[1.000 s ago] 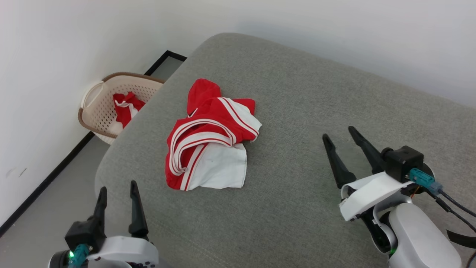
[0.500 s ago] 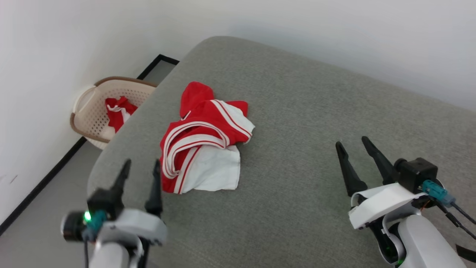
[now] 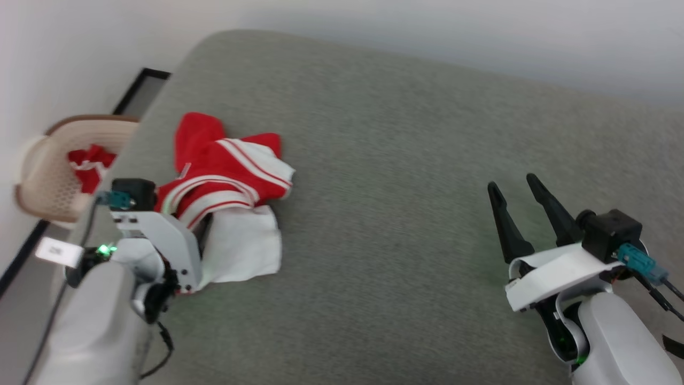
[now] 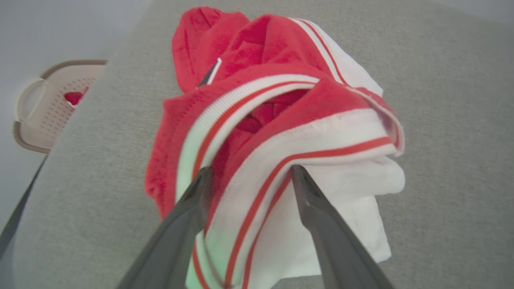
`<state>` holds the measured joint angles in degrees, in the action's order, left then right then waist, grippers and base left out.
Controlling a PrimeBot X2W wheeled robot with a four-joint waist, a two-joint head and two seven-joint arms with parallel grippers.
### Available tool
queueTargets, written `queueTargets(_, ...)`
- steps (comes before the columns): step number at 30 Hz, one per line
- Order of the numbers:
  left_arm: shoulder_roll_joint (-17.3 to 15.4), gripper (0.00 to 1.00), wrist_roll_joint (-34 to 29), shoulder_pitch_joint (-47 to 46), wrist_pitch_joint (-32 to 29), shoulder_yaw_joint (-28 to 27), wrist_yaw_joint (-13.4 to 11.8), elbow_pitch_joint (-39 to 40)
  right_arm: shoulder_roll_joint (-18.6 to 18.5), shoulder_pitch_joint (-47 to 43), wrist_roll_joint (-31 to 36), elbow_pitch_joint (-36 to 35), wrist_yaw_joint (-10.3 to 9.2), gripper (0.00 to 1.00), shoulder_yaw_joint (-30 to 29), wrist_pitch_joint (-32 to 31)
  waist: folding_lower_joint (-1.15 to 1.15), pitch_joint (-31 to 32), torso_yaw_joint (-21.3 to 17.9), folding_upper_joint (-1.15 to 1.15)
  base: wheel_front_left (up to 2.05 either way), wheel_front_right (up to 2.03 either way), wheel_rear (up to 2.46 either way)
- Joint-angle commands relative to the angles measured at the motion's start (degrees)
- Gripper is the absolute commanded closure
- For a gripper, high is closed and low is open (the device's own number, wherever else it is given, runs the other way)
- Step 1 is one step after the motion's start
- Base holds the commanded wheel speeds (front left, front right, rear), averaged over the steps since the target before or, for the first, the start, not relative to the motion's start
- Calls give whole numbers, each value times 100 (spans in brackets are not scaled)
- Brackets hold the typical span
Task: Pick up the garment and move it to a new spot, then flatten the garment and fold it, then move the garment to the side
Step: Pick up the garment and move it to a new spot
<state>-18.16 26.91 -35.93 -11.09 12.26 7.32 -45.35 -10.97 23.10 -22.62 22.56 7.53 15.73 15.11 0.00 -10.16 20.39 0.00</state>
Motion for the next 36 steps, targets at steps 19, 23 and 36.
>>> queueTargets(19,-1129,95,2240,-297,-1586,943,20,-731,143,437,-11,-202,-8,0,-46,4,0,-1147,-1859,0,0,0,0)
queueTargets(23,-1190,100,2363,-325,-1173,1018,33,-653,205,329,-21,-146,-8,0,-74,4,0,-983,-1856,0,0,0,0)
queueTargets(36,-1289,100,2581,-874,-225,1562,17,1097,457,-60,-159,-202,-8,0,-407,4,0,-430,-1937,0,0,0,0)
